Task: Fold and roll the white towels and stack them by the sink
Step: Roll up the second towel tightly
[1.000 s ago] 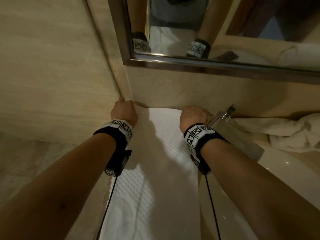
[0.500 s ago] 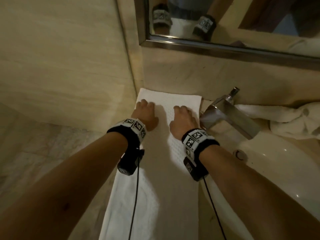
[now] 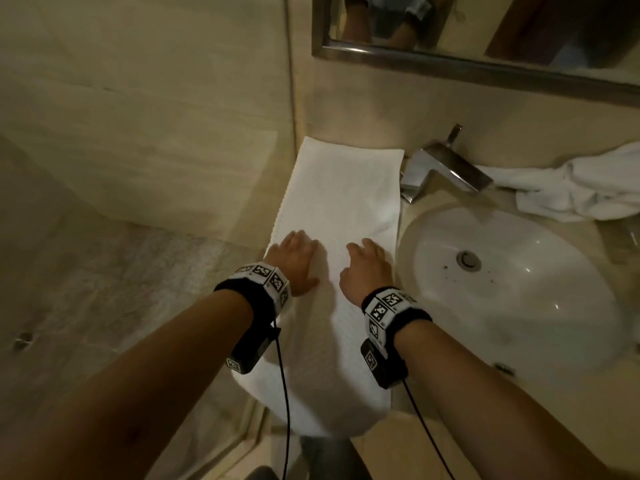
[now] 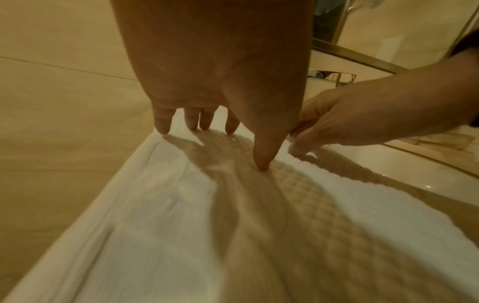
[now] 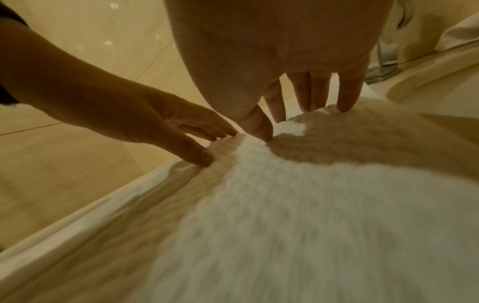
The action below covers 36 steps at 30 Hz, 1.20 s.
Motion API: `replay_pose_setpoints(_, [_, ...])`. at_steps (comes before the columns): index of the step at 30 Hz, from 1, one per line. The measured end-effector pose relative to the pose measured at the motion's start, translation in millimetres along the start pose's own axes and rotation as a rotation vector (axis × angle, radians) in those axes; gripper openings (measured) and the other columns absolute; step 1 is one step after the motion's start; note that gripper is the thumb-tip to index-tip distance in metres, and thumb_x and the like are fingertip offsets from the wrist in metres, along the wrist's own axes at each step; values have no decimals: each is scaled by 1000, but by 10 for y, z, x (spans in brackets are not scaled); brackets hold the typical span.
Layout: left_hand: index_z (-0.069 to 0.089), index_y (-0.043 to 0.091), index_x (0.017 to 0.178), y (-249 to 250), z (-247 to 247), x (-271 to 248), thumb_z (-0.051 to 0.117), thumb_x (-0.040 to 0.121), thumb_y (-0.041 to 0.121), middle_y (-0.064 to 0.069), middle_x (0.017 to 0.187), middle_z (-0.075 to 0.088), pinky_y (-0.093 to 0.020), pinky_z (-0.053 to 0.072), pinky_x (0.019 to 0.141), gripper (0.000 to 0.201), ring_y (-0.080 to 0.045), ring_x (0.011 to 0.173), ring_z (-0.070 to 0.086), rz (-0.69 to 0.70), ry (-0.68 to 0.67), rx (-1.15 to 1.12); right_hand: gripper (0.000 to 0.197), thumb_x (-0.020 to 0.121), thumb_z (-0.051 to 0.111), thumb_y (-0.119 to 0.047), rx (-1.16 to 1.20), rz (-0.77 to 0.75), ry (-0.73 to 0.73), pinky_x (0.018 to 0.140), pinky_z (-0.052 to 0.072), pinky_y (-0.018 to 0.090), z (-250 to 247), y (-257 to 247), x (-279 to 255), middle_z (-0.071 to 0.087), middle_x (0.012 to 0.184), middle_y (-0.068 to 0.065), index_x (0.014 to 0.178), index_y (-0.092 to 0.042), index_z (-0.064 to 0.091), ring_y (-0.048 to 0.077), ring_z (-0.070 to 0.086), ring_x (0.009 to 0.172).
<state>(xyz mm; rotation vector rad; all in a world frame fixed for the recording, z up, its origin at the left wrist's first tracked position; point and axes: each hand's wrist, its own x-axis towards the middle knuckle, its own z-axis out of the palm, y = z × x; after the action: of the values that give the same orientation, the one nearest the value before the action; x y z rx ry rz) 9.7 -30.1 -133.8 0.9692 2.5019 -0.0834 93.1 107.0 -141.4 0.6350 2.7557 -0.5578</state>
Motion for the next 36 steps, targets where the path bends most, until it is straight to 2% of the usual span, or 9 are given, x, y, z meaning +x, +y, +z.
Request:
replay_pose_setpoints(11, [43,11,130,-115,931,-1151,60,79,29,-12,137,38,-42,36,106,57,-31,129,37,-72,214,-329,46,91,49,-12,65,-21,212,111,28,38,905,-56,-1436,34,147,9,137,-12,46,29,31,134])
replay_pose_setpoints(14, [33,5,141,-102,1232,-1510,66,82,24,-20,143,31,-41,33,109,70,-35,131,33,-150,420,-606,31,85,56,-5,306,24,495,94,42,36,1188,-28,-1802,53,121,15,115,-7,62,29,50,110])
replay_pose_setpoints(17, [9,13,149,-158,1388,-1778,80,73,24,-18,149,12,-42,29,113,105,-35,136,25,-299,364,-955,17,81,59,-3,686,383,651,74,39,24,1330,129,-2045,60,106,13,97,-9,60,21,54,89])
replay_pose_setpoints(20, [1,15,150,-261,1608,-1795,84,68,18,-18,151,19,-45,36,109,116,-33,134,34,-405,222,-1142,25,77,59,-14,834,648,556,79,47,29,1546,370,-2111,60,110,9,101,-12,55,26,59,95])
replay_pose_setpoints(24, [26,5,138,-279,1881,-1750,80,70,13,-16,124,56,-37,48,90,87,-32,111,56,-429,103,-1090,46,73,60,-30,724,525,283,90,50,35,1767,427,-2103,61,111,-2,118,-21,55,21,58,100])
replay_pose_setpoints(27, [41,6,125,-247,2001,-1723,81,67,11,-12,108,61,-43,52,86,71,-30,99,60,-467,153,-1148,38,80,62,-16,847,537,245,84,48,30,1811,445,-2125,59,104,-2,117,-21,54,19,56,94])
replay_pose_setpoints(31, [65,9,102,-201,2114,-1790,78,68,6,-7,100,67,-30,49,73,36,-22,89,62,-387,158,-1182,36,80,64,-9,867,514,224,73,46,26,2010,538,-2220,60,98,0,113,-16,55,18,57,88])
replay_pose_setpoints(34, [62,12,107,-180,2193,-1885,79,66,1,-1,98,62,-25,46,69,46,-16,87,59,-370,179,-1225,35,81,68,-13,860,521,159,63,43,23,2168,645,-2328,60,99,0,114,-13,56,17,56,88])
replay_pose_setpoints(36, [52,13,116,-161,2273,-1953,80,63,-1,-1,106,59,-30,47,77,62,-16,96,56,-377,155,-1267,41,81,71,-14,898,544,95,70,45,25,2274,709,-2406,62,107,0,119,-12,56,17,58,93])
